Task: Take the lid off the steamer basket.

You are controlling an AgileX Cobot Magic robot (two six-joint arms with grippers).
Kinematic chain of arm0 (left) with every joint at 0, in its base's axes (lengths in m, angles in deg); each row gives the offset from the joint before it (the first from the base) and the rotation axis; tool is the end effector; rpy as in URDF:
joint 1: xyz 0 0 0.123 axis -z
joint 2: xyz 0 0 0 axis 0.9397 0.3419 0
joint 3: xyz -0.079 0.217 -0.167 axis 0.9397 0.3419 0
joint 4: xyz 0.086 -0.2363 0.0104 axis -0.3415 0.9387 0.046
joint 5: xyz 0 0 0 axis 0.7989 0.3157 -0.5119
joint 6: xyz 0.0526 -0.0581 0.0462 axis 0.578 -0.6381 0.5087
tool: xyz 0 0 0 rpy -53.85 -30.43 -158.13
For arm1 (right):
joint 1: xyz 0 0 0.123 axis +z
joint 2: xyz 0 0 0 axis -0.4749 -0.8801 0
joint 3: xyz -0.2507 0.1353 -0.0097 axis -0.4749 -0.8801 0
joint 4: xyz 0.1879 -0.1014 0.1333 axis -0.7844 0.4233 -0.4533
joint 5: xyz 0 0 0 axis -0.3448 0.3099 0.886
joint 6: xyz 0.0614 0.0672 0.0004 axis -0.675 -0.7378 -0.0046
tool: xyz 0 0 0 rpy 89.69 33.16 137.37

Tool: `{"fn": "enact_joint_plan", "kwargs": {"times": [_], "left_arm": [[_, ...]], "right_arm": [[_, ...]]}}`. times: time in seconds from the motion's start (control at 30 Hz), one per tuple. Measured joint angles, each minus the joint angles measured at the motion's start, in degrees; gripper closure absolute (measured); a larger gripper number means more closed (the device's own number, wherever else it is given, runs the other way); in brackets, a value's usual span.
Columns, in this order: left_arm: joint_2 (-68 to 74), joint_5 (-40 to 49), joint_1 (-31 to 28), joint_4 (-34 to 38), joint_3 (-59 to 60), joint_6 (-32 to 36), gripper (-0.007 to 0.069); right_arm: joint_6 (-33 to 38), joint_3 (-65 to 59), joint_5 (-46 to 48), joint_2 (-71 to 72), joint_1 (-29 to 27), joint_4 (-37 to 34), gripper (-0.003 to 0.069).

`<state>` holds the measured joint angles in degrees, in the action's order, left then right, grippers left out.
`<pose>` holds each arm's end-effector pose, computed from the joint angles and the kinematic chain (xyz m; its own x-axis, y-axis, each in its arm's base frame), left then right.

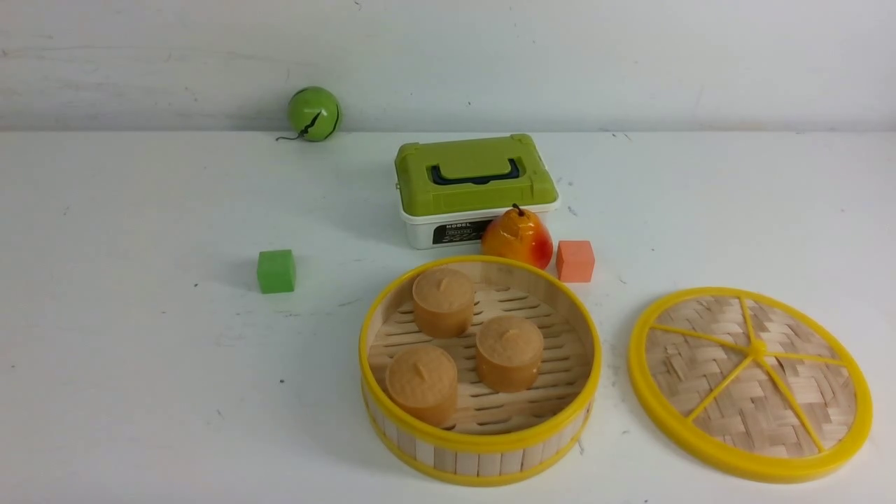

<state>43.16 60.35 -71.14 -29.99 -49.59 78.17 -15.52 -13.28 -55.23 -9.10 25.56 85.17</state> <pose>0.0529 0.0006 0.1707 -0.2855 -0.2164 -0.9336 -0.0765 0.9762 -0.2028 0.0520 -0.0034 0.1730 -0.2886 0.1648 -0.9432 0.1024 0.9847 0.1407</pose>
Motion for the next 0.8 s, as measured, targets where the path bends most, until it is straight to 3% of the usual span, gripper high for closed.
{"fn": "enact_joint_plan", "kwargs": {"times": [0.8], "left_arm": [[0.0,-0.07,0.0,0.0,0.0,0.0,0.0384]], "right_arm": [[0.0,0.0,0.04,0.0,0.0,-0.17,0.0647]]}}
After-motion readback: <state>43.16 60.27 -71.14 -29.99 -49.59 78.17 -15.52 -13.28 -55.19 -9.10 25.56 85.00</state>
